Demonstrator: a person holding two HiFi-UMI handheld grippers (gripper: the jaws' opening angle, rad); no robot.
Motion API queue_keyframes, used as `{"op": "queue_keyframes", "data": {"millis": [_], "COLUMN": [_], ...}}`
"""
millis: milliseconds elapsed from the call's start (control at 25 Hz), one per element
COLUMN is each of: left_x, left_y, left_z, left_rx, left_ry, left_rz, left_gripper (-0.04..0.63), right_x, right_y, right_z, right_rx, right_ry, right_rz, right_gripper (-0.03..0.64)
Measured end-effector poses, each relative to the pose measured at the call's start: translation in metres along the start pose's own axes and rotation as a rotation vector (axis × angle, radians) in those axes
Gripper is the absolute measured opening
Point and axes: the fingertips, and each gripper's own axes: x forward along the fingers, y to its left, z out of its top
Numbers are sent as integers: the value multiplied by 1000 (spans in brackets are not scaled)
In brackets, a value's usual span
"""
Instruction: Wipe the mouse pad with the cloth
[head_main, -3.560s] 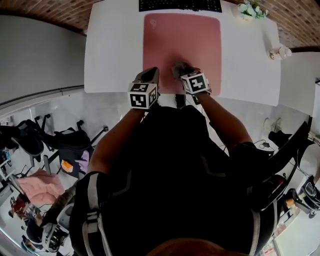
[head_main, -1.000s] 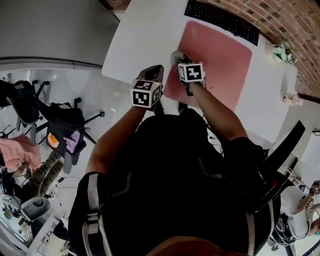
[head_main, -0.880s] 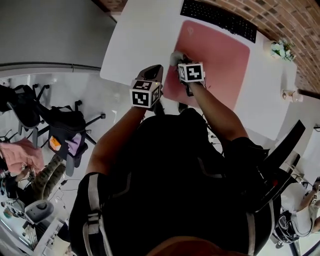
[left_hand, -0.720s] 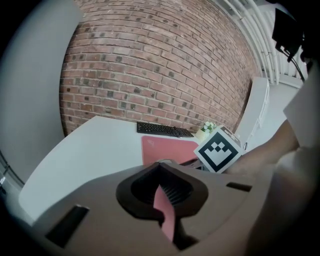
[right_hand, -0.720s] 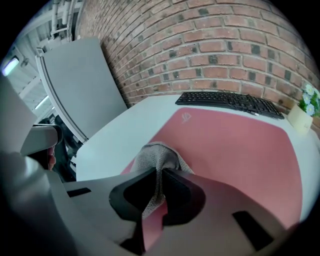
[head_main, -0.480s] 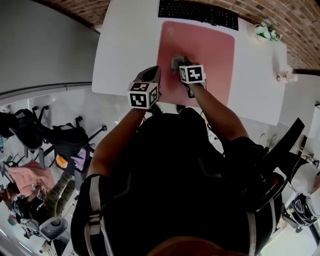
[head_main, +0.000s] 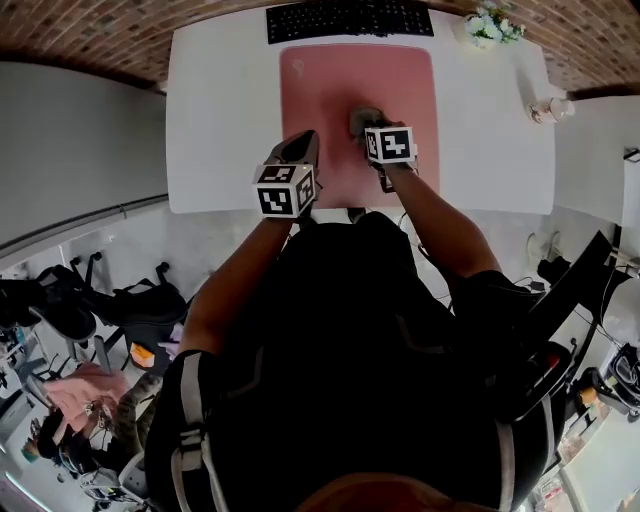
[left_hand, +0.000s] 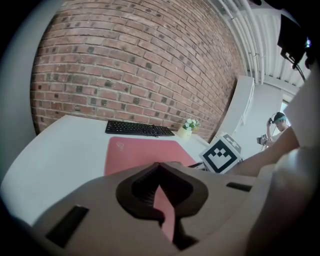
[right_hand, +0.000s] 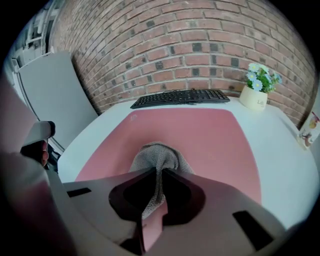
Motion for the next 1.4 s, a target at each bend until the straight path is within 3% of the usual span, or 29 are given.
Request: {"op": "queue_keyframes", "data": {"millis": [400, 920, 1120, 1400], "left_x": [26, 42, 35, 13], "left_y": [-33, -48, -40, 2], "left_z": [1, 10, 13, 21], "left_rx": [124, 140, 121, 66], "left_ry": [42, 50, 27, -19], "left_rz": [-81, -135, -141, -6], "left_gripper": [0, 0, 0, 0], "right_x": [-27, -57, -76, -71], "right_y": [-77, -137, -122, -37], "right_z": [-10, -23, 16, 86], "right_rx": [119, 180, 78, -33], "right_ry": [-38, -46, -133, -215], "right_rz": [-128, -241, -226, -41], "right_gripper": [41, 41, 41, 41]}}
